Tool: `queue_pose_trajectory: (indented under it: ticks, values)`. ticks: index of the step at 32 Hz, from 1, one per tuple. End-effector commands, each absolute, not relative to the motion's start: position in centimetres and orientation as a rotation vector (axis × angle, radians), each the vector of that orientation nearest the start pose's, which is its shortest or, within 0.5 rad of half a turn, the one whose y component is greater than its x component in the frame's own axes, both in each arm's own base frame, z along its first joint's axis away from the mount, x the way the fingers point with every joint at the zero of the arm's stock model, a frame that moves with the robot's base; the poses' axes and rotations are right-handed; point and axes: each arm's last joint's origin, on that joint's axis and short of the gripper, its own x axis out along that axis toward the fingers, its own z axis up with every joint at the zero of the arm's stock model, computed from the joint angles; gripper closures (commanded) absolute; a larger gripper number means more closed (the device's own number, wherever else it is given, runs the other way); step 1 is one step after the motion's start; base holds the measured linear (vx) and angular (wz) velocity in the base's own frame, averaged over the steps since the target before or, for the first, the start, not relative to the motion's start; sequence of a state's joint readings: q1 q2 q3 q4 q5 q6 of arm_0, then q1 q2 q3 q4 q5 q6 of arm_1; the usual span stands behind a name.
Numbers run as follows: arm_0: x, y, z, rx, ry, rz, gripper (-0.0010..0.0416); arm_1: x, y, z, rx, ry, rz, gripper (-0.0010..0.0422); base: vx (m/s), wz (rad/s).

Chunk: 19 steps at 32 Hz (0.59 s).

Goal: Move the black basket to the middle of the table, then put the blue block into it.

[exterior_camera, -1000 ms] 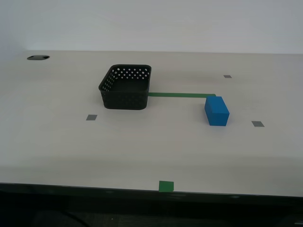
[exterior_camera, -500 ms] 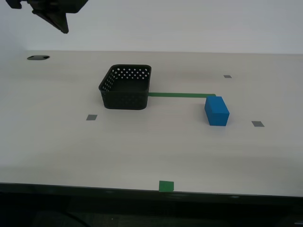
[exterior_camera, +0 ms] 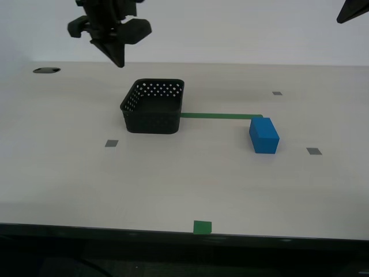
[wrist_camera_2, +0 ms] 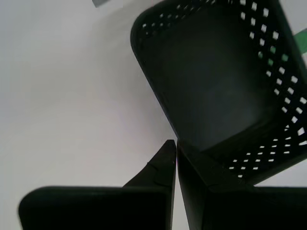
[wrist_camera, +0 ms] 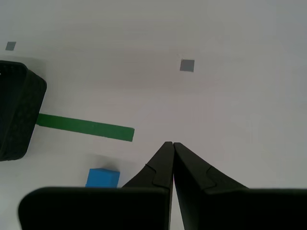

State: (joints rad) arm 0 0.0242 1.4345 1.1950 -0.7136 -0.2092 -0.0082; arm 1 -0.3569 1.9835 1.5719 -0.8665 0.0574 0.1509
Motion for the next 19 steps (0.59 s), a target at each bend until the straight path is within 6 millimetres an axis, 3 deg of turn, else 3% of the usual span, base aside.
queue_pose_trajectory:
  ticks: [1, 8, 12, 19]
  values:
    - [29.2, 1.4, 28.9, 0.077, 0.939, 0.227, 0.0404, 38.5, -15.7, 19.6, 0.322, 1.271, -0.465, 0.0394, 0.0, 0.0]
    - [29.2, 1.4, 28.9, 0.076, 0.939, 0.227, 0.0404, 40.4, -17.0, 16.0, 0.293, 1.394, -0.413, 0.0285, 0.0, 0.0]
    - [29.2, 1.4, 28.8, 0.076, 0.94, 0.228, 0.0404, 40.9, -17.0, 15.0, 0.32, 1.406, -0.349, 0.0225, 0.0, 0.0]
    - [29.1, 1.4, 28.8, 0.063, 0.942, 0.235, 0.0404, 40.9, -16.9, 14.7, 0.342, 1.408, -0.311, 0.0232, 0.0, 0.0]
